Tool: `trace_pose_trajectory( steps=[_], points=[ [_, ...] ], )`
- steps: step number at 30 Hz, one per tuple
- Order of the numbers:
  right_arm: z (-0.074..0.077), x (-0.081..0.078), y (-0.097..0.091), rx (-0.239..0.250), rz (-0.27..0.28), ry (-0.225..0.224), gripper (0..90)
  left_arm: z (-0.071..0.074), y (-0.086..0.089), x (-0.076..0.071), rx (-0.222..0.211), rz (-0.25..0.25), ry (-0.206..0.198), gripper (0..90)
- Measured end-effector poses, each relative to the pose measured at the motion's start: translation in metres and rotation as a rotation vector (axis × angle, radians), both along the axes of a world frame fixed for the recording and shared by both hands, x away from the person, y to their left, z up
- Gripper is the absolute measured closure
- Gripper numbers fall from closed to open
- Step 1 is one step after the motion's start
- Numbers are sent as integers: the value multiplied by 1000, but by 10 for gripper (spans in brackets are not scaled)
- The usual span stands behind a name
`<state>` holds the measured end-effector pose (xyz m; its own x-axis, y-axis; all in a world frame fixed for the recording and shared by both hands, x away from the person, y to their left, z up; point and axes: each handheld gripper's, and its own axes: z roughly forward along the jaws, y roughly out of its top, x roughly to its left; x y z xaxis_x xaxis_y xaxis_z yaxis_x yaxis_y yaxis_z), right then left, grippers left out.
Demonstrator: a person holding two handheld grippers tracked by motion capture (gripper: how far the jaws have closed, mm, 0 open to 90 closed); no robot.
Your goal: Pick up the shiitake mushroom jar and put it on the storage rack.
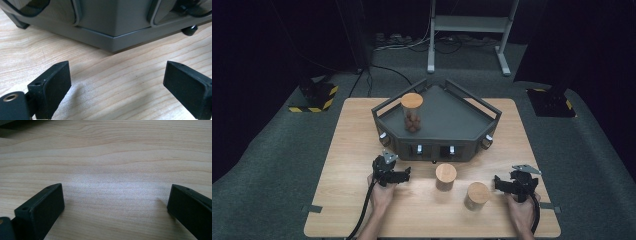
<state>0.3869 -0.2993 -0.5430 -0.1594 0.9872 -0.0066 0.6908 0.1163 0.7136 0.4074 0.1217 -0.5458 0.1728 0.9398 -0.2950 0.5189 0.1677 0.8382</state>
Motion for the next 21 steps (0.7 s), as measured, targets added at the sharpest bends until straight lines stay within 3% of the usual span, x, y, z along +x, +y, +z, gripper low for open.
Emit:
trace_pose_trajectory(
  steps=[8,21],
  points=[
    [0,0,0,0,0,0,2,-6,-1,3,33,17,12,72],
    [0,0,0,1,-5,1,3,-8,-1,5,42,26,29,48]
  ],
)
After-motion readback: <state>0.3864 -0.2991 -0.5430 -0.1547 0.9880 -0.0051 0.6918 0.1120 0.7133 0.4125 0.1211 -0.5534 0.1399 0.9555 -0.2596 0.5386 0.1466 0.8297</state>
